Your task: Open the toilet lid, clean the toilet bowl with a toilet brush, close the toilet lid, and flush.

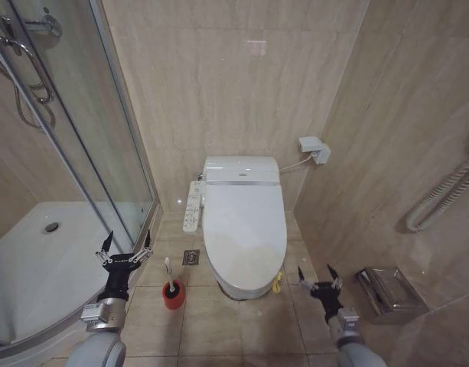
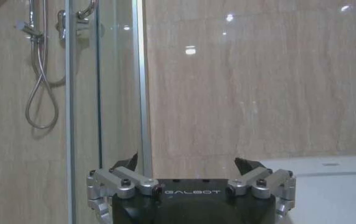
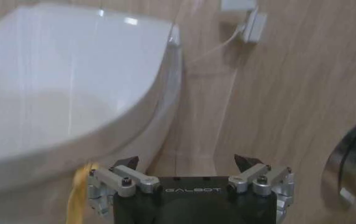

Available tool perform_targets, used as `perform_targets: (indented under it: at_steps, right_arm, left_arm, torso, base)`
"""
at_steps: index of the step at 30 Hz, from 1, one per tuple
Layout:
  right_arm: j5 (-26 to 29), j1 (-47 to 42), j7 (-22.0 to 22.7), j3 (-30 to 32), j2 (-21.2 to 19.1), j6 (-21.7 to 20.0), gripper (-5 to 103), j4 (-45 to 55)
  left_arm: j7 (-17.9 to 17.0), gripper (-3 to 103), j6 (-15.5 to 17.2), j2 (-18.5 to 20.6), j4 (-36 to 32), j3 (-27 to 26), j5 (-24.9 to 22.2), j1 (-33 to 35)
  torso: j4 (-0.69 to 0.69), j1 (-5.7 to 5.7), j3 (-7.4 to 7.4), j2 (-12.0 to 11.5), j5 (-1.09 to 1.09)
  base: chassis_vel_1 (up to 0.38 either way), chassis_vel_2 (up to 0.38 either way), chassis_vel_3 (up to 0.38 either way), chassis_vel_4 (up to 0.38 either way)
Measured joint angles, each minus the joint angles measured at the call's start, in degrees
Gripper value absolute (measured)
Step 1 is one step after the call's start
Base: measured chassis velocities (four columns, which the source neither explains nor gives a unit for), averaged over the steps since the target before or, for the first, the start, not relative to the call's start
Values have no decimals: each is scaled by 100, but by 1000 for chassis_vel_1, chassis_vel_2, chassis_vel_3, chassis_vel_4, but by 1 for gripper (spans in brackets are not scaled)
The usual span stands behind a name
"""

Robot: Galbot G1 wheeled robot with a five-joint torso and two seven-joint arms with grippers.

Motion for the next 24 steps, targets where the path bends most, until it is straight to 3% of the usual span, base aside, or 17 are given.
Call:
perform_targets:
  at_steps: [10, 24]
  right_arm:
    - [-417, 93, -28, -446, 67, 191, 100, -624]
    - [-496, 306, -33, -742, 294, 318, 100, -959]
  left_arm:
    - [0, 100, 0, 0, 0, 0, 0, 0]
    - [0, 100, 0, 0, 0, 0, 0, 0]
  torso:
    - [0, 1, 0, 0, -1]
    - [0, 1, 0, 0, -2]
  base:
    - [0, 0, 0, 0]
    - [0, 0, 0, 0]
